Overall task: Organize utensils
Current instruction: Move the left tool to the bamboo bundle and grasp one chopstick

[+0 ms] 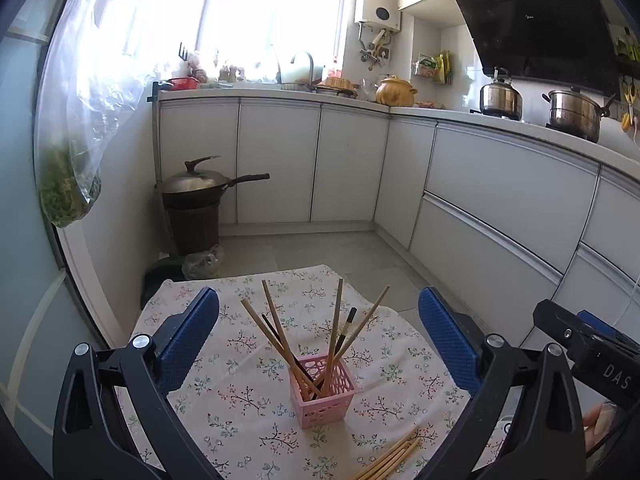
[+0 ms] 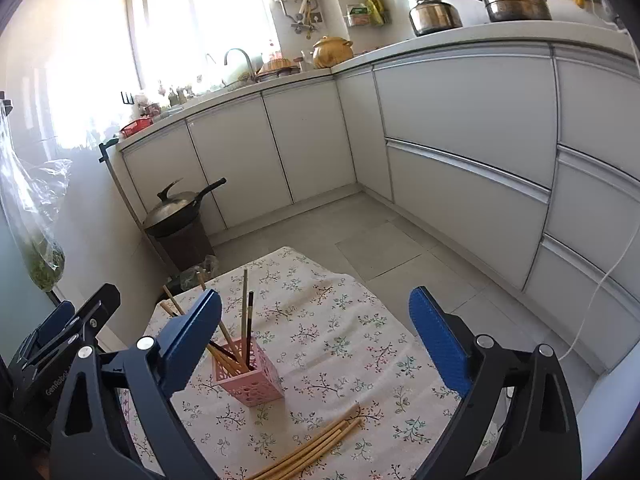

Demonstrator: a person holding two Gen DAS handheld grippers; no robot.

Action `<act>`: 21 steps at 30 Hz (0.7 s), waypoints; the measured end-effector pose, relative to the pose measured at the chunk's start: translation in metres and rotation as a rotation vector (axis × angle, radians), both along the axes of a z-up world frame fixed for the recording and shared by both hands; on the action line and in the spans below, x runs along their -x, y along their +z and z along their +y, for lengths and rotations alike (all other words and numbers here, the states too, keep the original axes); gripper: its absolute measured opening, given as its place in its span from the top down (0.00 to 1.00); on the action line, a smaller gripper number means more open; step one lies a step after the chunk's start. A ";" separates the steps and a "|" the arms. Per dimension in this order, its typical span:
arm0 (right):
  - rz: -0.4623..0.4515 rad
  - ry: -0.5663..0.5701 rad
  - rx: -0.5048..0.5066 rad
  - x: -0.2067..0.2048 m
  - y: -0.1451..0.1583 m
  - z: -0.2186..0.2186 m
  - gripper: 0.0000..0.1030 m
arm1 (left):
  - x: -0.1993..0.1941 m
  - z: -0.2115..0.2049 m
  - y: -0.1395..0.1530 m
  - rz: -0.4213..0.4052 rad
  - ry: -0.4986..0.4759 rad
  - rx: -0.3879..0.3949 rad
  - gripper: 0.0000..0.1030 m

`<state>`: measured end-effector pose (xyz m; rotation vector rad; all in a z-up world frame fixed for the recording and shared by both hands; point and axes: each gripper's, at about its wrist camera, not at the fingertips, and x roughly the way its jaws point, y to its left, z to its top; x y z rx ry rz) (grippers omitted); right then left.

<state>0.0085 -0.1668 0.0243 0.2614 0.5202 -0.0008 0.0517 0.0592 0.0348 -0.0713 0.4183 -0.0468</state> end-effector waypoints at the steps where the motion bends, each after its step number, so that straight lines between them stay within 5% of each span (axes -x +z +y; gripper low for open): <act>1: 0.007 -0.006 -0.001 0.001 -0.003 -0.004 0.07 | -0.001 -0.002 -0.001 0.006 -0.005 -0.007 0.07; 9: 0.078 -0.046 -0.006 0.014 -0.038 -0.029 0.07 | -0.009 -0.021 -0.020 0.070 -0.060 -0.071 0.07; 13: 0.125 -0.039 -0.031 0.034 -0.059 -0.042 0.07 | -0.021 -0.034 -0.039 0.167 -0.139 -0.068 0.07; 21: 0.369 -0.100 -0.043 0.058 -0.134 -0.078 0.07 | -0.057 -0.089 -0.121 0.584 -0.437 -0.072 0.07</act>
